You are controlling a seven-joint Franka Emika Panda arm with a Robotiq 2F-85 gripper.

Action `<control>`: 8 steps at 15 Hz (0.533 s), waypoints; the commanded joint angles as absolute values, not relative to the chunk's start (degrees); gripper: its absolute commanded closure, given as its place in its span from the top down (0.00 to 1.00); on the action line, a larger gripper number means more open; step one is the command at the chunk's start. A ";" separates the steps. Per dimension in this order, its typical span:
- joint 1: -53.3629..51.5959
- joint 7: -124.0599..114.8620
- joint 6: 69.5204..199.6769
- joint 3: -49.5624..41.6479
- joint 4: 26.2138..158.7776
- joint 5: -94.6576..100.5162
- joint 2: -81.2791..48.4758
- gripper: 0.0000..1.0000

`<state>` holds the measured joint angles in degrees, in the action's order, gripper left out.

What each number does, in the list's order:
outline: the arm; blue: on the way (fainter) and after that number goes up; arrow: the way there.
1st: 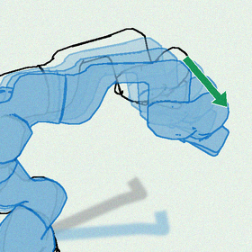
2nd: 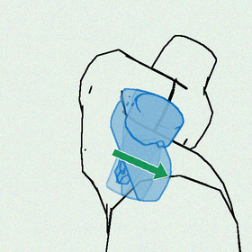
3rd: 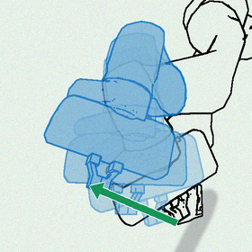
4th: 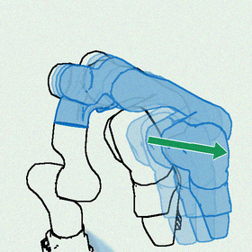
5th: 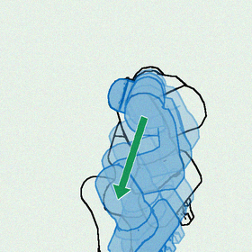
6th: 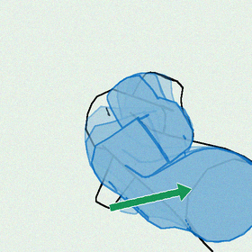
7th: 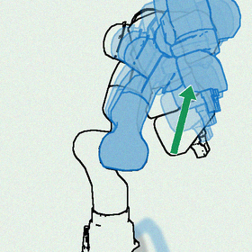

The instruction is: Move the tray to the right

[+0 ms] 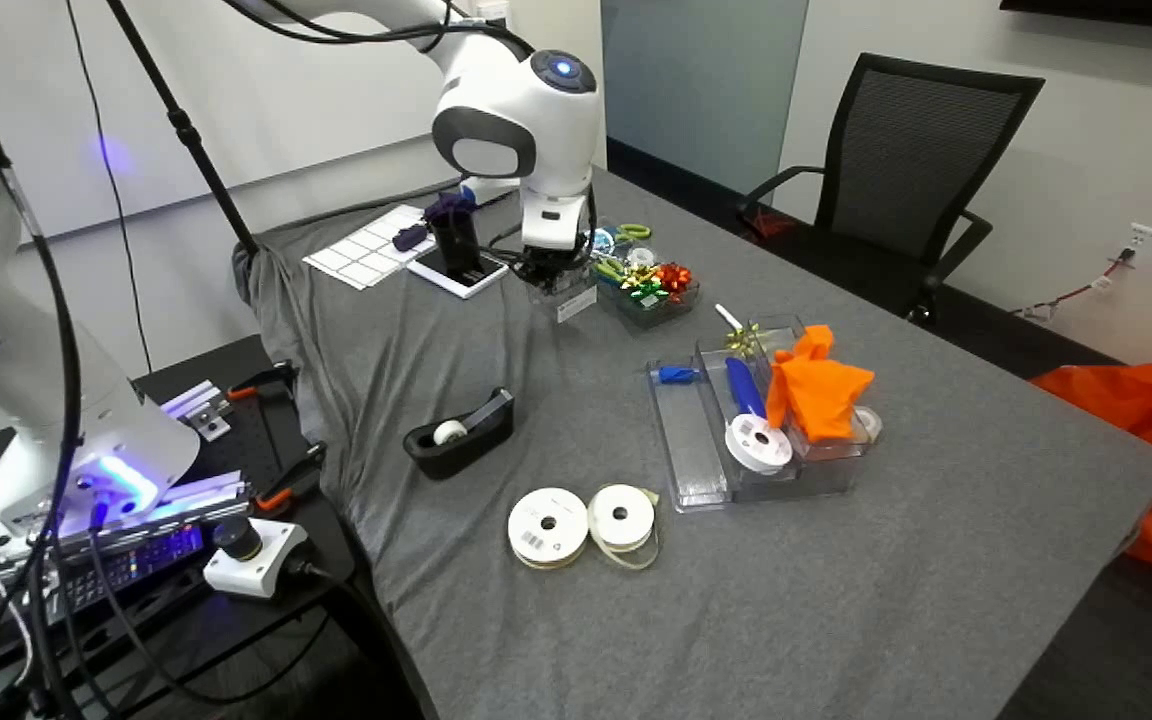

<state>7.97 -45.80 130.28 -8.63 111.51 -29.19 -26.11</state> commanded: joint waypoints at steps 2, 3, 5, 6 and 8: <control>9.54 -50.97 131.08 -8.76 106.27 -30.82 -31.33 0.02; 9.72 -51.80 131.25 -8.73 105.62 -30.63 -32.05 0.02; 9.98 -53.04 131.72 -8.62 104.69 -30.37 -33.13 0.02; 10.06 -53.50 131.86 -8.59 104.28 -30.24 -33.52 0.02; 10.17 -53.81 132.33 -8.52 103.87 -30.00 -34.00 0.02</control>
